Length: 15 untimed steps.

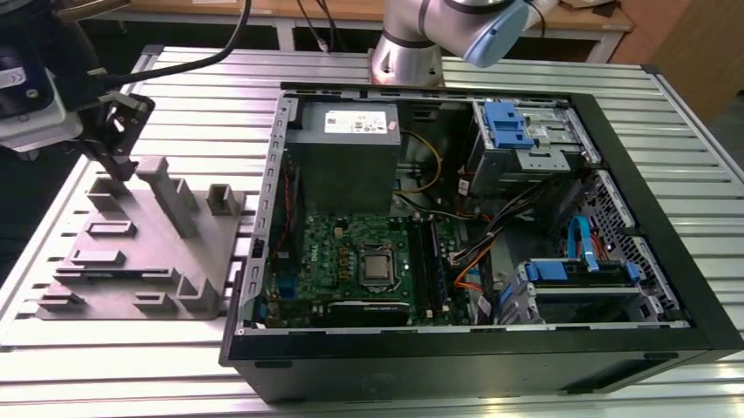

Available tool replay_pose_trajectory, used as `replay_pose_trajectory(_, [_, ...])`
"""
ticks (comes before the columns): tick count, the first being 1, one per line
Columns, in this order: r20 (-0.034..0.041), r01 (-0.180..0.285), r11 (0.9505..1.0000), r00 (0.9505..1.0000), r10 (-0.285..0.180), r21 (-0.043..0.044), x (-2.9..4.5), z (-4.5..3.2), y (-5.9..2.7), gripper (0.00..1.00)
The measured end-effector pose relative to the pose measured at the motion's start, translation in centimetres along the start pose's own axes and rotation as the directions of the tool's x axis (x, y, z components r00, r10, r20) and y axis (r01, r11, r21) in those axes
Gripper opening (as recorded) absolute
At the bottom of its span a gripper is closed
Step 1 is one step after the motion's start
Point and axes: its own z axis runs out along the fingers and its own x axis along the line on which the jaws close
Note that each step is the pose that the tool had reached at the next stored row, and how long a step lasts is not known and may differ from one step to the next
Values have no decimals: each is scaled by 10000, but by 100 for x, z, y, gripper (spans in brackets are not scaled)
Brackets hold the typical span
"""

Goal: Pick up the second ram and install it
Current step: 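Reach for the second ram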

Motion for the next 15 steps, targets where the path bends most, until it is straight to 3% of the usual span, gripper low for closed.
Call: replay_pose_trajectory(15, [0,0,10000,10000,0,0,281,180,-101,7])
